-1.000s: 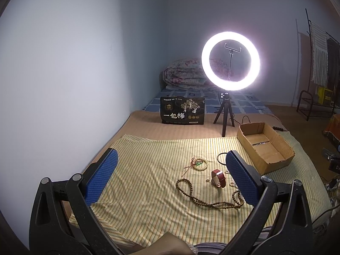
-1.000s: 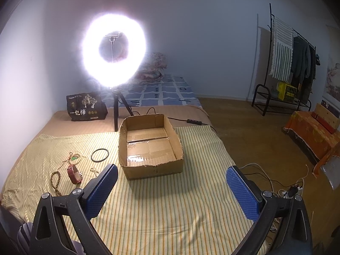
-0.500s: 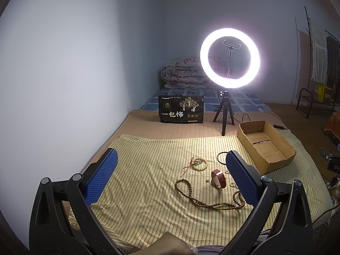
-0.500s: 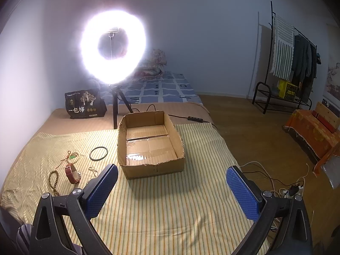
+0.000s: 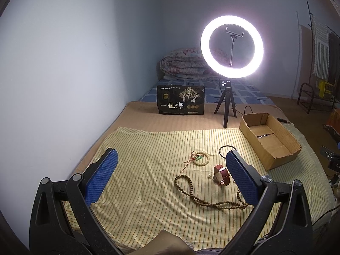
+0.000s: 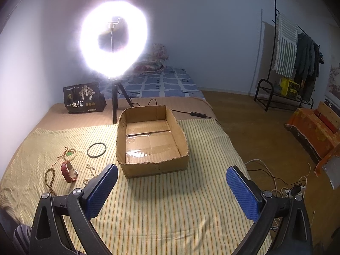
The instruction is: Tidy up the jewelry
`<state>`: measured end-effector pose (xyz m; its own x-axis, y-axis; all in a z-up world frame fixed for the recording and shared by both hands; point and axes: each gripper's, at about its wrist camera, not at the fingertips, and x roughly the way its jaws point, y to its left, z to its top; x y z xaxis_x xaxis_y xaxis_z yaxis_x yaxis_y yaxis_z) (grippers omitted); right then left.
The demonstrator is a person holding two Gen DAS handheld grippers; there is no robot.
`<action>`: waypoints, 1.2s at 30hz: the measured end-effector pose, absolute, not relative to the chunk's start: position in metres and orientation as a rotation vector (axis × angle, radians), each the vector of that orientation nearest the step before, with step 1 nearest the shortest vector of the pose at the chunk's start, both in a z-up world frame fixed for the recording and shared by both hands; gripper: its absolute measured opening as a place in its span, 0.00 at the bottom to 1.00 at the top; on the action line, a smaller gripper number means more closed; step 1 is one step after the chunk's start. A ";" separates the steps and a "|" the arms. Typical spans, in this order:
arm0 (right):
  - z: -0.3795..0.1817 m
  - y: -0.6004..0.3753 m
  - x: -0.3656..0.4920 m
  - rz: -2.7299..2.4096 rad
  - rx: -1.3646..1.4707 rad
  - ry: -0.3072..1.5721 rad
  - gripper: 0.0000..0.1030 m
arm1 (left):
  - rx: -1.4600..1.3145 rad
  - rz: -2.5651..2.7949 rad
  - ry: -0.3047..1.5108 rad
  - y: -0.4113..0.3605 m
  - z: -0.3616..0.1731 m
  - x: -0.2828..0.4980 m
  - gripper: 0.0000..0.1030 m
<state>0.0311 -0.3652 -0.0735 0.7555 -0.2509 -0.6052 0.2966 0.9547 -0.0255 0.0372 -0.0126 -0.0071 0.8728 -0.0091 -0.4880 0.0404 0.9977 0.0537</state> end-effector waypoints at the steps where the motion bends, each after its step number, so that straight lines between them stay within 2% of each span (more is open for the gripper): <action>1: -0.075 -0.365 0.033 -0.296 0.073 0.652 1.00 | 0.063 -0.026 0.512 -0.013 -0.009 0.039 1.00; 24: -0.089 -0.348 0.065 -0.222 0.058 0.658 1.00 | 0.061 -0.032 0.585 -0.007 -0.040 0.069 1.00; 29: -0.093 -0.347 0.069 -0.127 0.091 0.613 1.00 | 0.062 -0.067 0.629 -0.003 -0.053 0.079 1.00; 36: -0.100 -0.329 0.086 -0.042 0.025 0.650 1.00 | 0.040 -0.101 0.735 0.005 -0.081 0.097 1.00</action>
<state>0.0862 -0.3292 -0.0997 0.7955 -0.0317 -0.6051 0.0473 0.9988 0.0098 0.0968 0.0050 -0.0814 0.7369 -0.0780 -0.6715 0.1062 0.9943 0.0011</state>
